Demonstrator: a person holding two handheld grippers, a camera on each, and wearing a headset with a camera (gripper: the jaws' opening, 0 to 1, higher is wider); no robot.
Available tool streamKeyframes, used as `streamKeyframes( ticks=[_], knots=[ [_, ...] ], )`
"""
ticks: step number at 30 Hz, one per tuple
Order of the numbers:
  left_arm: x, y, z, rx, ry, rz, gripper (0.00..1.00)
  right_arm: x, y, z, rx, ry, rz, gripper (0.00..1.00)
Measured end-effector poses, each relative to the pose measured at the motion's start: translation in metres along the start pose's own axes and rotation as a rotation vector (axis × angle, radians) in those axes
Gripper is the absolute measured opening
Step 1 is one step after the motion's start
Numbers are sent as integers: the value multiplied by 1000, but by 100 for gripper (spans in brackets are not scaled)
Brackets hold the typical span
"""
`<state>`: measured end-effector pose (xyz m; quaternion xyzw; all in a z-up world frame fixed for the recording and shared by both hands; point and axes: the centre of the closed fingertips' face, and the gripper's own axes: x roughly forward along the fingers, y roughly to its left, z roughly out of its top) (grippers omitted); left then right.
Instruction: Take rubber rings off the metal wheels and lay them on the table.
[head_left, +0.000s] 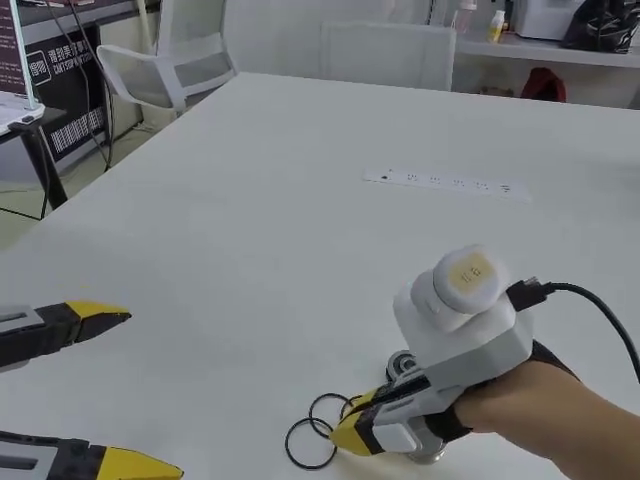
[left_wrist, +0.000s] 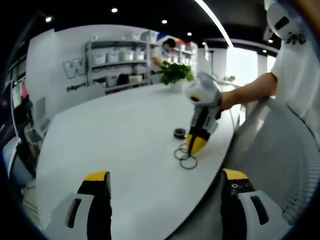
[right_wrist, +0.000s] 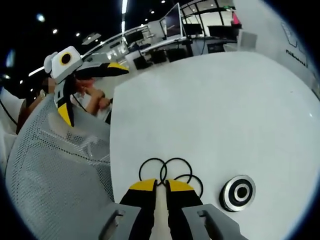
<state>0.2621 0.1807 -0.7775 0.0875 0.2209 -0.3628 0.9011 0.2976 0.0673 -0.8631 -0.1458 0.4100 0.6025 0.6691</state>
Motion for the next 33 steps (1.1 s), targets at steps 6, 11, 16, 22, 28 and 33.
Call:
streamKeyframes(
  ticks=[6, 11, 16, 22, 28, 33],
  knots=[
    [-1, -1, 4, 9, -2, 0, 92, -12, -9, 8, 22, -50, -21, 4],
    [-2, 0, 6, 18, 1, 1, 92, -26, -21, 19, 61, -118, -46, 4],
    [-3, 1, 11, 27, 1, 4, 92, -42, -34, 29, 96, -191, -76, 4],
    [-1, 2, 23, 53, -14, 0, 91, -60, -55, 34, 158, -269, -134, 4],
    [3, 3, 46, 101, -36, -1, 91, -75, -75, 32, 222, -320, -174, 4],
    [13, 5, 67, 161, -46, -17, 89, -82, -86, 21, 320, -359, -177, 5]
  ],
)
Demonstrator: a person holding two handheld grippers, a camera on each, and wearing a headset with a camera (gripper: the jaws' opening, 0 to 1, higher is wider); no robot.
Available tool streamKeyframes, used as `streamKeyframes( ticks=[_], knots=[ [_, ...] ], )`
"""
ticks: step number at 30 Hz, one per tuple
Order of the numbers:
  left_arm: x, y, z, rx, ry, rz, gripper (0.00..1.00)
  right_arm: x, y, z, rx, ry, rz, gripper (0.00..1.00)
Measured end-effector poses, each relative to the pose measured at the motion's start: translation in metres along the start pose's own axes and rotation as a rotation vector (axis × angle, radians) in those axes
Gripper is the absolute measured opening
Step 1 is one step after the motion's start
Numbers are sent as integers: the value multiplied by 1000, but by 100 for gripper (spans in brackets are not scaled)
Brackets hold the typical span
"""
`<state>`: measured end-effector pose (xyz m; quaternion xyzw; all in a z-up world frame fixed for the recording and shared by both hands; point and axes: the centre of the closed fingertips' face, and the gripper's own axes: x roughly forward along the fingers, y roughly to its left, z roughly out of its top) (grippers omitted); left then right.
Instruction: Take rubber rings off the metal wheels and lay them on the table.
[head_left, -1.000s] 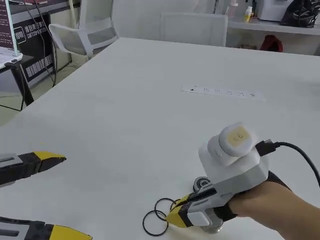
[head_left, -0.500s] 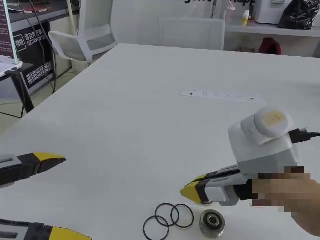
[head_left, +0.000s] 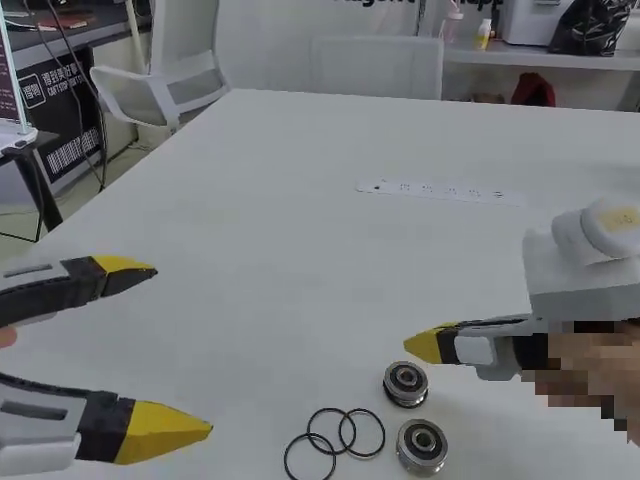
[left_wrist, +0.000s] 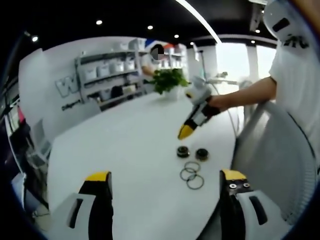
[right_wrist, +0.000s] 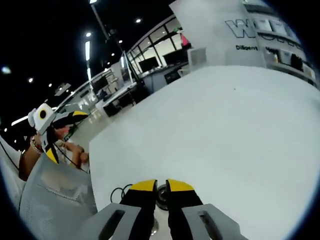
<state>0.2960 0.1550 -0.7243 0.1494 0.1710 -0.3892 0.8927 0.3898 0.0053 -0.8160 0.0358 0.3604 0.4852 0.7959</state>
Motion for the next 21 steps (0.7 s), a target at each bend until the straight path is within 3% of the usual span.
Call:
streamKeyframes(
  ticks=[9, 13, 21],
  knots=[
    [23, 6, 35, 91, -37, -36, 84, -6, -17, -20, 19, 53, -53, 7],
    [33, 0, 48, 125, -49, -82, 84, -5, -17, -32, -22, 97, -45, 11],
    [58, -11, 69, 192, -68, -142, 77, -1, -15, -38, -95, 97, 2, 20]
  ],
)
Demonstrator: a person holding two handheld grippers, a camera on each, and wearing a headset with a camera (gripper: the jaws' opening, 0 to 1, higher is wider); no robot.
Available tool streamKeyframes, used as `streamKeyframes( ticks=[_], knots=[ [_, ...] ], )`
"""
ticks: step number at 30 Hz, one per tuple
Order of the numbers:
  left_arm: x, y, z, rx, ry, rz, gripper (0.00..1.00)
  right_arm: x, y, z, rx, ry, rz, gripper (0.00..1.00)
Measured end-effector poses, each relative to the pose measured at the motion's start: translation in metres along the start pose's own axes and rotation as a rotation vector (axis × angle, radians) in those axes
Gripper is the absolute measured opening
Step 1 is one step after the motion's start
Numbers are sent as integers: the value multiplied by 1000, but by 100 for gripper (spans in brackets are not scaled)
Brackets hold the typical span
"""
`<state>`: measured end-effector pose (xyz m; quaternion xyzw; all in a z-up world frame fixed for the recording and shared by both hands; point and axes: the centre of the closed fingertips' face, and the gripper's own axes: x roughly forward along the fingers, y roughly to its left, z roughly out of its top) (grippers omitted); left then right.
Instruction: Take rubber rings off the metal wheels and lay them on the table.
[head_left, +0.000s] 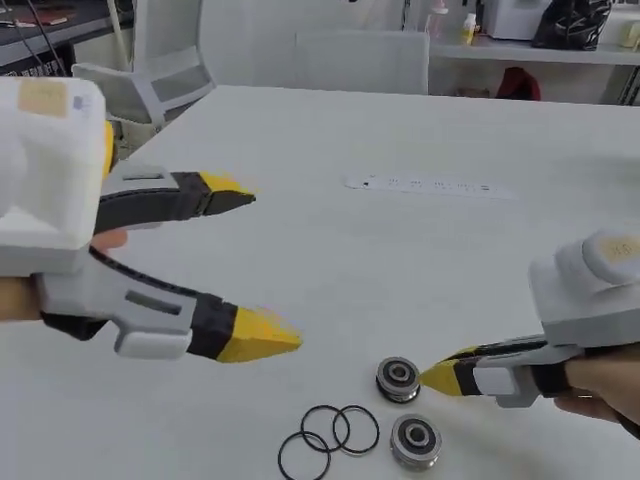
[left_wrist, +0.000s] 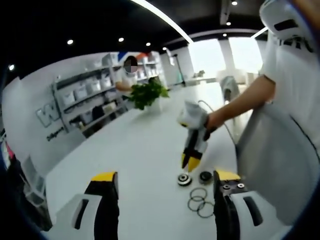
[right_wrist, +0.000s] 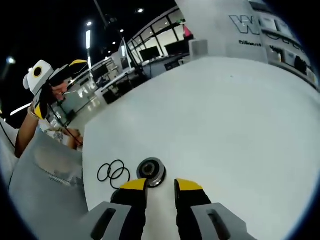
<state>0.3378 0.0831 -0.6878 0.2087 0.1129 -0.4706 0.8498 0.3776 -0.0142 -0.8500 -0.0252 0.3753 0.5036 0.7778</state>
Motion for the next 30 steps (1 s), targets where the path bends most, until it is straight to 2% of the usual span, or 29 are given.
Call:
streamKeyframes(
  ticks=[3, 9, 13, 15, 18, 21, 22, 25, 28, 30],
  knots=[
    [16, -6, 7, 10, -22, -52, 70, 4, 0, -3, -39, 8, 11, 23],
    [46, -8, 4, 47, -4, -84, 59, 7, 5, -7, -71, 27, 11, 24],
    [69, -7, 0, -36, -12, -101, 52, 8, 3, -9, -100, 33, 2, 22],
    [80, -7, -5, -40, -1, -112, 50, 9, 4, -8, -109, 35, 5, 22],
    [90, -12, -13, 0, 16, -156, 48, 9, 6, -8, -122, 38, 13, 21],
    [96, -15, -20, -9, 30, -200, 45, 11, 6, -8, -127, 55, 14, 22],
    [99, -17, -25, -6, 43, -222, 44, 11, 6, -9, -129, 57, 11, 23],
    [107, -20, -38, 5, 78, -244, 41, 13, 6, -12, -136, 66, 10, 22],
    [116, -23, -49, 14, 89, -257, 40, 14, 5, -10, -143, 63, 7, 21],
    [120, -26, -58, -5, 100, -274, 38, 14, 6, -10, -164, 70, 10, 21]
  ],
)
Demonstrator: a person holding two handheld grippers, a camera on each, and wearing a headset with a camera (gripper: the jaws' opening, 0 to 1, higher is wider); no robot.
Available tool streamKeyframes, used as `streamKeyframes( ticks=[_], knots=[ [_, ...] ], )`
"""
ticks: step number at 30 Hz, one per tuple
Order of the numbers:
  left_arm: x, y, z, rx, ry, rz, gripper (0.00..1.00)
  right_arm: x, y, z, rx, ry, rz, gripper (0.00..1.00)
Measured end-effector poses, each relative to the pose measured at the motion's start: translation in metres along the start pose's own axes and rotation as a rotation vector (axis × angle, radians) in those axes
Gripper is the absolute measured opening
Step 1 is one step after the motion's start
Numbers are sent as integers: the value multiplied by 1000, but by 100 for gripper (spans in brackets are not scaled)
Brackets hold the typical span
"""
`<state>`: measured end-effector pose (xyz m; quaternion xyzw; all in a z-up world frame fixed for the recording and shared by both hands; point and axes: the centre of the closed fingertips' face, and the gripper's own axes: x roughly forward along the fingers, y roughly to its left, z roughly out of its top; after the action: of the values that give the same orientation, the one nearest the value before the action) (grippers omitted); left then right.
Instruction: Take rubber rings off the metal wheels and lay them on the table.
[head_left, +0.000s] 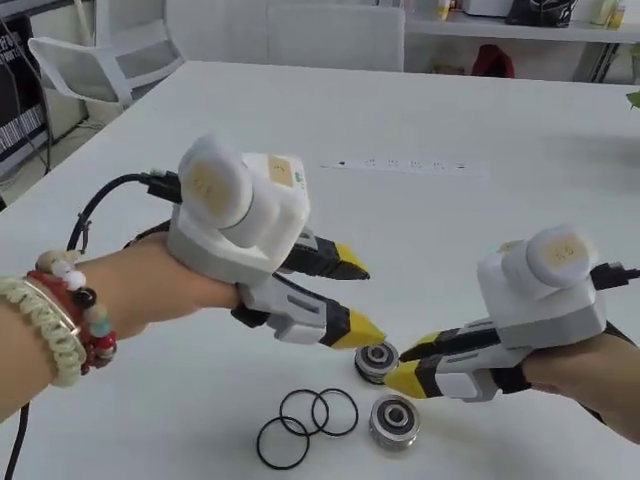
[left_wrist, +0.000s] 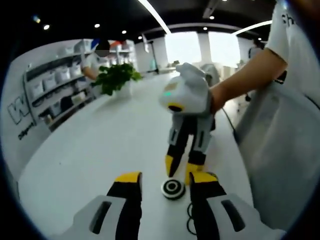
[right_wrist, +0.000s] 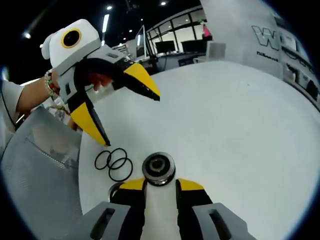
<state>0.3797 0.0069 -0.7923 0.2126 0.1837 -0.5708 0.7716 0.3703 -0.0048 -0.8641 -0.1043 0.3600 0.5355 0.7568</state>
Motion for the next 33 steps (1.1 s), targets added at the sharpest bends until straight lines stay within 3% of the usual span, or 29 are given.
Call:
streamKeyframes(
  ticks=[11, 14, 19, 33],
  knots=[
    [23, -5, -28, -15, 36, -46, 30, 0, -1, -1, -25, 0, 14, 14],
    [26, -5, -29, -22, 14, -50, 26, -3, 0, -4, -50, 4, 16, 11],
    [30, -5, -37, -35, 22, -58, 24, -5, 0, -5, -47, -7, 28, 13],
    [37, -10, -39, -69, 10, -81, 15, 0, -2, -1, -76, -22, 16, 15]
  ],
)
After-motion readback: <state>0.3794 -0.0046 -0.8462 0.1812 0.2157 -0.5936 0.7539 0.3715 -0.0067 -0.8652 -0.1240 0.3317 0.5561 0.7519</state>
